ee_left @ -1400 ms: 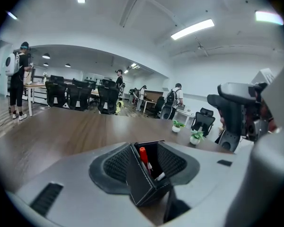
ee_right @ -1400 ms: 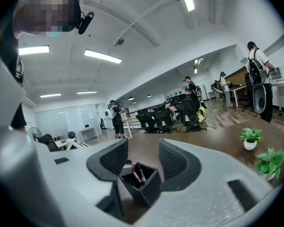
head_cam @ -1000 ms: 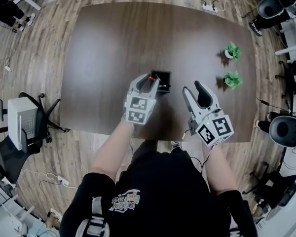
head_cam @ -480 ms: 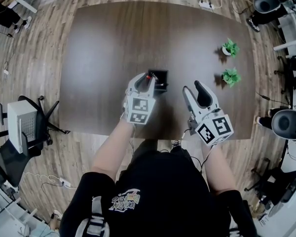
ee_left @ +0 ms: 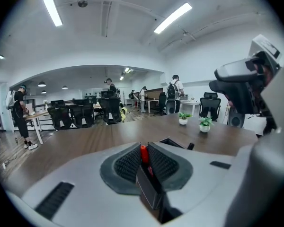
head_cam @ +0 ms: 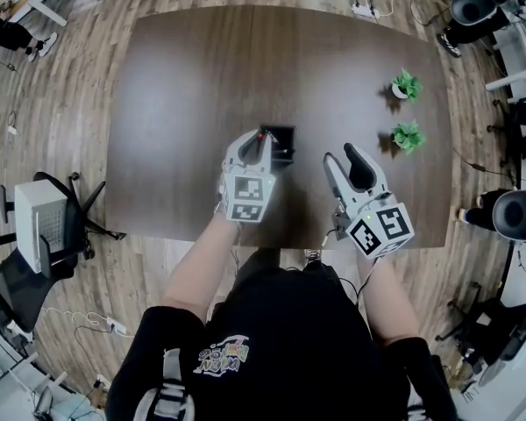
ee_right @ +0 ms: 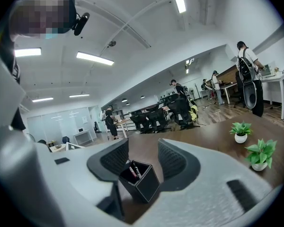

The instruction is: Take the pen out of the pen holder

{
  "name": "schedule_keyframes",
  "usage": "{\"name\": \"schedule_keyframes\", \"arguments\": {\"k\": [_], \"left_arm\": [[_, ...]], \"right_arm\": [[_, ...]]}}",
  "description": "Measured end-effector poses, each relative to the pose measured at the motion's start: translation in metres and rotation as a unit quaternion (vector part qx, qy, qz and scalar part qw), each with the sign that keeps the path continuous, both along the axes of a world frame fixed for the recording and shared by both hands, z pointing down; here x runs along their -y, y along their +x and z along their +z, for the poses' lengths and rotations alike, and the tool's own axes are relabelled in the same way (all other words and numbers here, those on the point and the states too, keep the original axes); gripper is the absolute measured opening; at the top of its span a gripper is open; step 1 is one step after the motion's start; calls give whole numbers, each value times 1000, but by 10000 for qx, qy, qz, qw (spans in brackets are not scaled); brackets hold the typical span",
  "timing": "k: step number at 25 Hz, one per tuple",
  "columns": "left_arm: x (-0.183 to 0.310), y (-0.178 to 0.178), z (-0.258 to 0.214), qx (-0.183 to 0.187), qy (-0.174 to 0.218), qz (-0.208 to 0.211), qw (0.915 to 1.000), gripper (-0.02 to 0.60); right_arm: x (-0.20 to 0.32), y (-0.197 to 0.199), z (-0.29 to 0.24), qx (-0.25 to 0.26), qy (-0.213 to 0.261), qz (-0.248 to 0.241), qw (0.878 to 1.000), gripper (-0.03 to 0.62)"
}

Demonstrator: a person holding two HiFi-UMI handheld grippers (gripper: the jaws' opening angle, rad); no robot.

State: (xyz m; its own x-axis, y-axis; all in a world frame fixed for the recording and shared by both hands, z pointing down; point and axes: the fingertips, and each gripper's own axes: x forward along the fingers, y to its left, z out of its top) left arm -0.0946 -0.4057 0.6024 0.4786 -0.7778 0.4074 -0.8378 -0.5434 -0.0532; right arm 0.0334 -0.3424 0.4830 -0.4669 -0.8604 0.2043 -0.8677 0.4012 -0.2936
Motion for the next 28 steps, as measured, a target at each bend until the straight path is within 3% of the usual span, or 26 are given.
{"name": "schedule_keyframes", "arguments": {"k": [13, 17, 22, 28], "left_arm": [[-12, 5, -50, -229, 416, -266, 9985, 31], [-22, 3, -78, -345, 609, -426, 9966, 29], [-45, 9, -110, -473, 783, -688, 9934, 29], [-79, 5, -147, -546, 1036, -1084, 9872, 29]], "right_arm": [[-19, 16, -20, 73, 225, -155, 9996, 198], [-27, 17, -30, 83, 344, -359, 9987, 144], [-43, 27, -46, 141, 519, -688, 9962, 9], [-59, 30, -60, 215, 728, -1152, 9904, 6]]}}
